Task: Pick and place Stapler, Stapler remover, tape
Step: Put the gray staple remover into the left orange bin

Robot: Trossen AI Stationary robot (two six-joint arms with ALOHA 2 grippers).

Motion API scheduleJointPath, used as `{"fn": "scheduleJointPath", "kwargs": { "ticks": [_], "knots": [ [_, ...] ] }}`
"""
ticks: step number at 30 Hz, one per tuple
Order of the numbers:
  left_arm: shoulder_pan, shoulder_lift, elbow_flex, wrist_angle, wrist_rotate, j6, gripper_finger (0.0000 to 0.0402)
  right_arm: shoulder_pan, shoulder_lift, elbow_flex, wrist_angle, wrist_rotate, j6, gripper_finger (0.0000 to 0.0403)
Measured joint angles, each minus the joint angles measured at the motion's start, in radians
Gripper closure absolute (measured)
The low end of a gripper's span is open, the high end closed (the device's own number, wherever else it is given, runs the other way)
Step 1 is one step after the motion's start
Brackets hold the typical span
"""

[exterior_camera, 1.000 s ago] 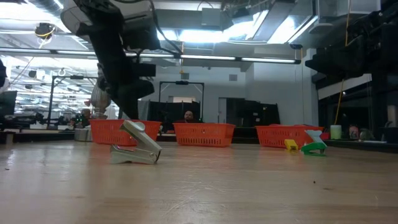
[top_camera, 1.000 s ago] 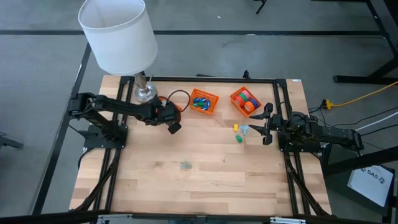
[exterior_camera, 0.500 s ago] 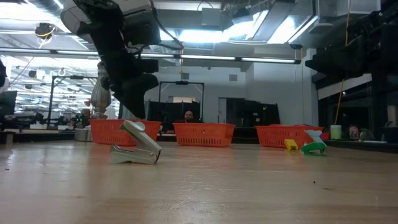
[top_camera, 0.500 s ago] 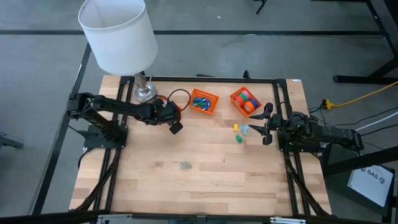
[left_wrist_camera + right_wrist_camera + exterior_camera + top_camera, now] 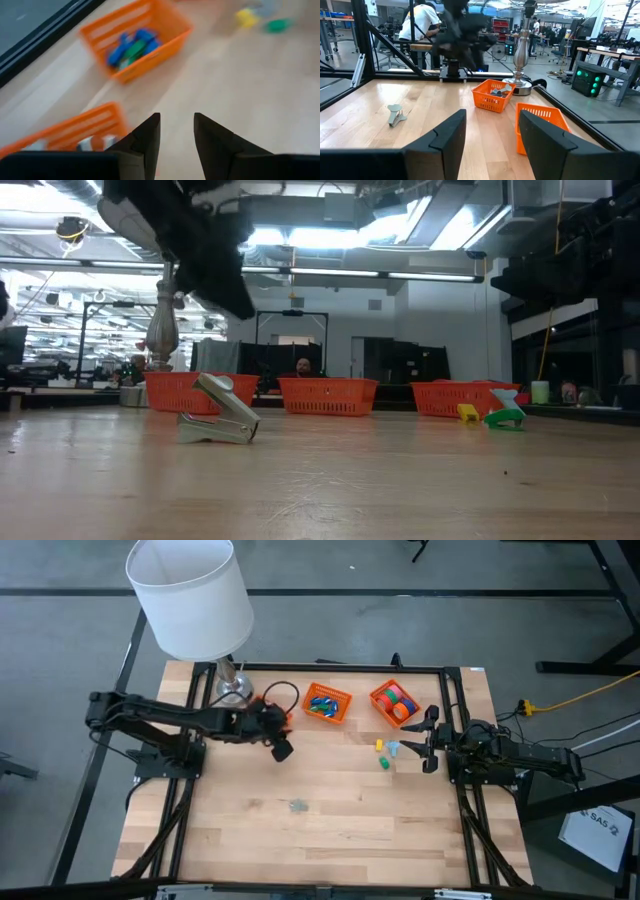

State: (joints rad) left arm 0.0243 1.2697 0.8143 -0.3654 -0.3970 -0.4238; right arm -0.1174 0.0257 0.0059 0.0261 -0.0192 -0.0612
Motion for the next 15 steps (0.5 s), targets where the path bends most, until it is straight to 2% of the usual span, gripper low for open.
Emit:
{"fn": "scheduleJointPath", "kwargs": {
  "ticks": [7, 15],
  "knots": [
    [-0.143, -0.019, 0.000, 0.139, 0.052, 0.031, 0.0286, 0.000, 0.000, 0.000, 0.000, 0.000, 0.000, 0.0214],
    [-0.292, -0.012, 0.000, 0.149, 0.104, -0.051, 0.0291, 0.000, 0.000, 0.000, 0.000, 0.000, 0.000, 0.0214]
  ]
}}
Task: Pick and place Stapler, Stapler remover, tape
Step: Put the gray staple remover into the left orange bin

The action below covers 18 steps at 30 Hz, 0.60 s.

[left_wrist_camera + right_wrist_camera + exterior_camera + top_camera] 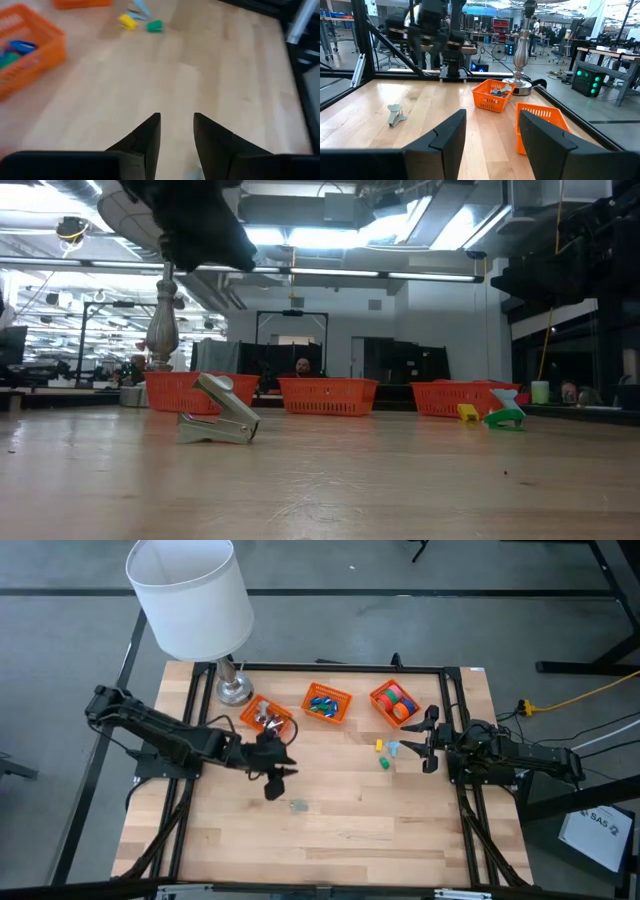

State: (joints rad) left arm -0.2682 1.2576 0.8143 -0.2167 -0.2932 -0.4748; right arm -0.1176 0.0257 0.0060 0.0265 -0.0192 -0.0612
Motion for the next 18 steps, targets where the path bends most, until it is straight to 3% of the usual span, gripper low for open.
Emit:
{"fn": "scheduleJointPath", "kwargs": {
  "ticks": [10, 18],
  "knots": [
    [-0.165, 0.004, 0.000, 0.104, -0.003, -0.062, 0.0296, 0.000, 0.000, 0.000, 0.000, 0.000, 0.000, 0.0214],
    [-0.227, 0.124, 0.000, 0.236, 0.019, -0.077, 0.0296, 0.000, 0.000, 0.000, 0.000, 0.000, 0.000, 0.0214]
  ]
}}
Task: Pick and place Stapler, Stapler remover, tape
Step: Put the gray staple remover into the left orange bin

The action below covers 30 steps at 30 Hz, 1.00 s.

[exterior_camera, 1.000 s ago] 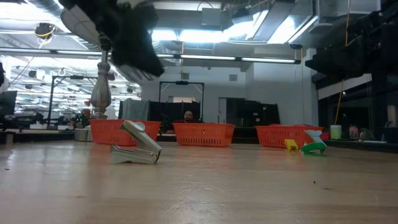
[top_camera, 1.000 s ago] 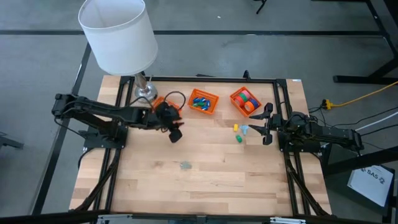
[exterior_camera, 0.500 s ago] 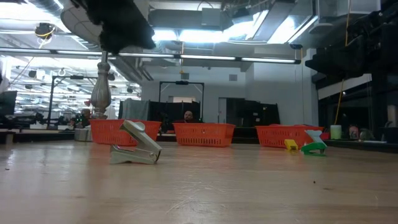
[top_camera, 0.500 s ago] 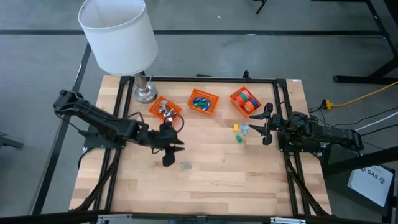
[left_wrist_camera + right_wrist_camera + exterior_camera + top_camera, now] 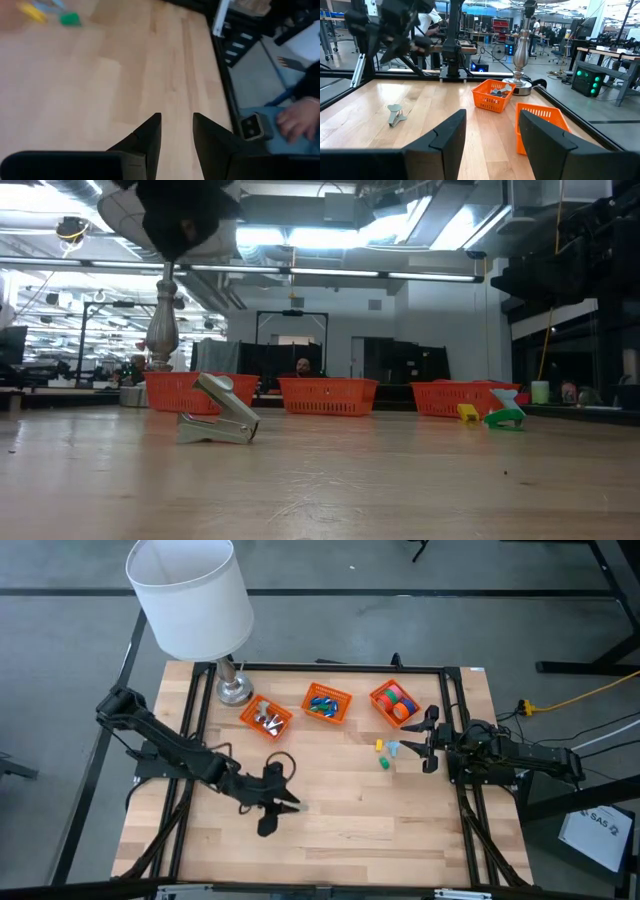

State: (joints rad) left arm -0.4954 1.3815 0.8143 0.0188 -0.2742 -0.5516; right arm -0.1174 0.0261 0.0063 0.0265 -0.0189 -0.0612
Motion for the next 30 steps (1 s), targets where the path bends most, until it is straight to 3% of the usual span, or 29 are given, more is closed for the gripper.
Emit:
{"fn": "scheduleJointPath", "kwargs": {
  "ticks": [5, 12, 17, 24, 26, 30],
  "knots": [
    [-0.003, 0.107, 0.000, 0.023, 0.093, -0.098, 0.0296, 0.000, 0.000, 0.000, 0.000, 0.000, 0.000, 0.0214],
    [0.005, 0.222, -0.001, 0.053, 0.072, -0.044, 0.0296, 0.000, 0.000, 0.000, 0.000, 0.000, 0.000, 0.0214],
    [-0.014, 0.262, 0.000, 0.148, 0.063, 0.147, 0.0296, 0.000, 0.000, 0.000, 0.000, 0.000, 0.000, 0.0214],
    [-0.041, 0.296, 0.072, 0.130, 0.037, 0.510, 0.0296, 0.000, 0.000, 0.000, 0.000, 0.000, 0.000, 0.0214],
    [-0.034, 0.304, 0.089, 0.096, -0.012, 0.470, 0.0296, 0.000, 0.000, 0.000, 0.000, 0.000, 0.000, 0.0214],
    [0.031, 0.278, 0.101, -0.039, -0.081, 0.081, 0.0296, 0.000, 0.000, 0.000, 0.000, 0.000, 0.000, 0.0214]
  ]
}}
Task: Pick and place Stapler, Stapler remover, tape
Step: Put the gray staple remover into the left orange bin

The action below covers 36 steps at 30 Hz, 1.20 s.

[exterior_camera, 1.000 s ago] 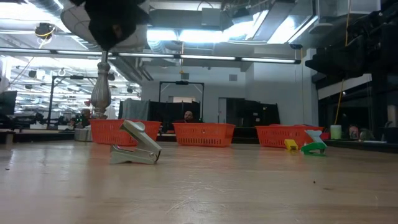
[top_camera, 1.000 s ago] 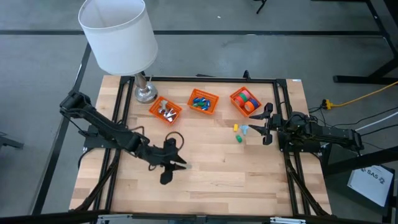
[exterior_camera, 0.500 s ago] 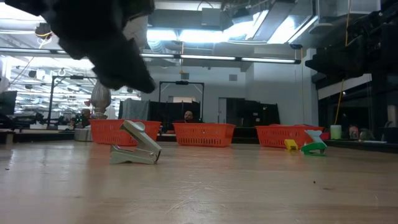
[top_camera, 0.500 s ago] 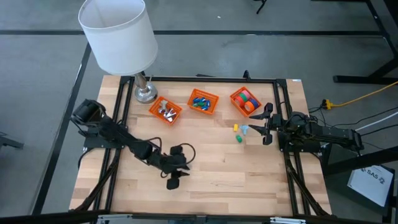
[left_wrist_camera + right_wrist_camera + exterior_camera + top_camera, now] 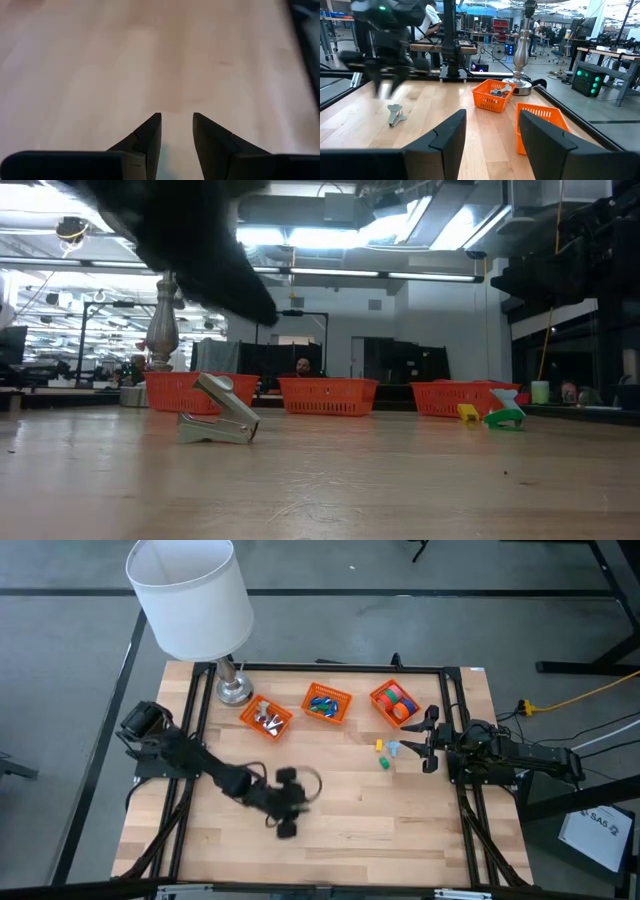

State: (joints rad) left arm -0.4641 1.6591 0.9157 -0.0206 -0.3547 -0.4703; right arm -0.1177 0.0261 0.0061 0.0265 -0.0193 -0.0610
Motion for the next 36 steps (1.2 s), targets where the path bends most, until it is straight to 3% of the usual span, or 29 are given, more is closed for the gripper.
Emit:
{"fn": "scheduleJointPath", "kwargs": {
  "ticks": [4, 10, 13, 36],
  "knots": [
    [0.096, -0.038, 0.000, -0.127, 0.062, -0.331, 0.0296, 0.000, 0.000, 0.000, 0.000, 0.000, 0.000, 0.0214],
    [0.203, -0.048, 0.000, -0.102, 0.386, -0.596, 0.0293, 0.000, 0.000, 0.000, 0.000, 0.000, 0.000, 0.0214],
    [0.213, -0.039, -0.010, -0.113, 0.422, -0.654, 0.0287, 0.000, 0.000, 0.000, 0.000, 0.000, 0.000, 0.0214],
    [0.188, 0.029, -0.026, -0.133, 0.411, -0.616, 0.0274, 0.000, 0.000, 0.000, 0.000, 0.000, 0.000, 0.0215]
  ]
}}
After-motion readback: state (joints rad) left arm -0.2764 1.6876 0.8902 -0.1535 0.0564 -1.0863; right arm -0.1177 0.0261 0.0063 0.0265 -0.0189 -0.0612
